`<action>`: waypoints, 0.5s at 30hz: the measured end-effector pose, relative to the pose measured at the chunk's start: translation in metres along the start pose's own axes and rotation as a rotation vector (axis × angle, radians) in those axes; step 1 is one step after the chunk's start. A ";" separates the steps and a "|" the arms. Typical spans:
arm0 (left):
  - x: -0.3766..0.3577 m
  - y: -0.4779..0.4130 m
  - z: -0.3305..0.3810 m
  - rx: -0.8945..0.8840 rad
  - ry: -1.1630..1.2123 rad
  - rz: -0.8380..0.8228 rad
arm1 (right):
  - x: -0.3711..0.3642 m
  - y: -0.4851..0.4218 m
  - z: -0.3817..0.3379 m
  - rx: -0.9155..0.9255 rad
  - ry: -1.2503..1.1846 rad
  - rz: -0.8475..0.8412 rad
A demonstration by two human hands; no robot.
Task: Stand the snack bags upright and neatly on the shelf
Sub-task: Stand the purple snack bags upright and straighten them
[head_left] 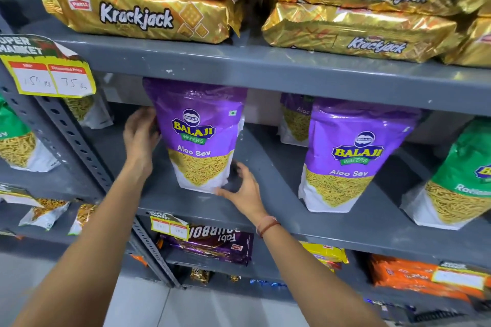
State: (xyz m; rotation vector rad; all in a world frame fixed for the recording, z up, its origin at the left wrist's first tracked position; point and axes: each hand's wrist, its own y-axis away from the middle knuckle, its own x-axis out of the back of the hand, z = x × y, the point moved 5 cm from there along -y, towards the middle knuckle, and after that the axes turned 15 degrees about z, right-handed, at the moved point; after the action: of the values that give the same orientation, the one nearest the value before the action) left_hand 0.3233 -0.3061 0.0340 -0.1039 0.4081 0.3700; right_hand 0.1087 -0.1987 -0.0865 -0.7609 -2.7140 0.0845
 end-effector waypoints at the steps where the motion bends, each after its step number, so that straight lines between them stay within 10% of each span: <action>1: 0.016 0.016 -0.007 -0.150 -0.087 0.170 | 0.015 0.007 0.007 0.023 0.026 0.048; 3: 0.034 0.065 -0.031 -0.483 -0.412 0.302 | 0.054 0.024 0.024 0.058 0.033 0.155; 5: 0.021 0.122 -0.072 -0.608 -0.588 0.049 | 0.100 0.042 0.040 0.083 0.043 0.276; 8: -0.021 0.188 -0.125 -0.526 -0.631 -0.391 | 0.177 0.064 0.061 0.100 0.094 0.448; 15: -0.123 0.223 -0.176 -0.155 -0.750 -0.845 | 0.280 0.029 0.086 -0.156 0.051 0.489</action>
State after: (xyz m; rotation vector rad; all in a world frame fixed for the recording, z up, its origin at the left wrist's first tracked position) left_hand 0.0711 -0.1694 -0.0825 -0.2636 -0.4180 -0.4023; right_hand -0.1299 -0.0272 -0.0910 -1.4361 -2.4477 -0.0371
